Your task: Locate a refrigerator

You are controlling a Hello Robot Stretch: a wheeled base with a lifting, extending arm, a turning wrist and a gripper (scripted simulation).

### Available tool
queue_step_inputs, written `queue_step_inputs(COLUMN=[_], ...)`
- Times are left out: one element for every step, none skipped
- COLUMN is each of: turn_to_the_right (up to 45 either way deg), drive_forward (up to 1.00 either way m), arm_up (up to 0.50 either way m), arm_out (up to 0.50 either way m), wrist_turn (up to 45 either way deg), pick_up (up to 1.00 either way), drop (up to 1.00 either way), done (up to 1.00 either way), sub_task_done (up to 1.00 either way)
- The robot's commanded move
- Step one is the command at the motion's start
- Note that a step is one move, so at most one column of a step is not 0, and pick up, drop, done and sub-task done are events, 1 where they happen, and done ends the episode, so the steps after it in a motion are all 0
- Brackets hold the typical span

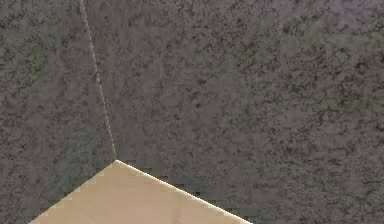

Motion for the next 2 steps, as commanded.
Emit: queue_step_inputs(turn_to_the_right=[-45.0,-45.0], drive_forward=[0.0,0.0], arm_up=[0.0,0.0], arm_out=[0.0,0.0], wrist_turn=[0.0,0.0], pick_up=[0.0,0.0], drop=[0.0,0.0], done=[0.0,0.0], sub_task_done=[0.0,0.0])
